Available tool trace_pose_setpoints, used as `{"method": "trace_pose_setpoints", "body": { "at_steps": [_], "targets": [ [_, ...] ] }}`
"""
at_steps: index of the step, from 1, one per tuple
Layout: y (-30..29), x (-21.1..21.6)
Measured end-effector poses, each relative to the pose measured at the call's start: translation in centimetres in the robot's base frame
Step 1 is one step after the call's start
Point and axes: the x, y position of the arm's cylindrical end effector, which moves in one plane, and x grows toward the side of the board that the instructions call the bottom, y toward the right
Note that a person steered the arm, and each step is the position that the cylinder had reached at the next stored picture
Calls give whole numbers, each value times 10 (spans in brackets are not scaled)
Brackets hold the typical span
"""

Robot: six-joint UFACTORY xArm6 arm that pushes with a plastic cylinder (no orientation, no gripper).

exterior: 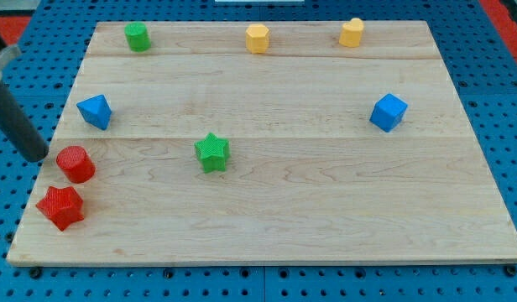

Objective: Move red circle towards bottom center

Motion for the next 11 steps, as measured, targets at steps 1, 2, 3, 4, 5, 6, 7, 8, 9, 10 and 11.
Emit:
{"method": "trace_pose_setpoints", "body": {
  "at_steps": [1,2,3,4,5,6,7,8,9,10,11],
  "targets": [
    [37,15],
    [86,37],
    [145,39],
    [192,46],
    [229,56],
    [200,45],
    [179,60],
    [180,78],
    [243,84],
    [307,84],
    [359,84]
  ]
}}
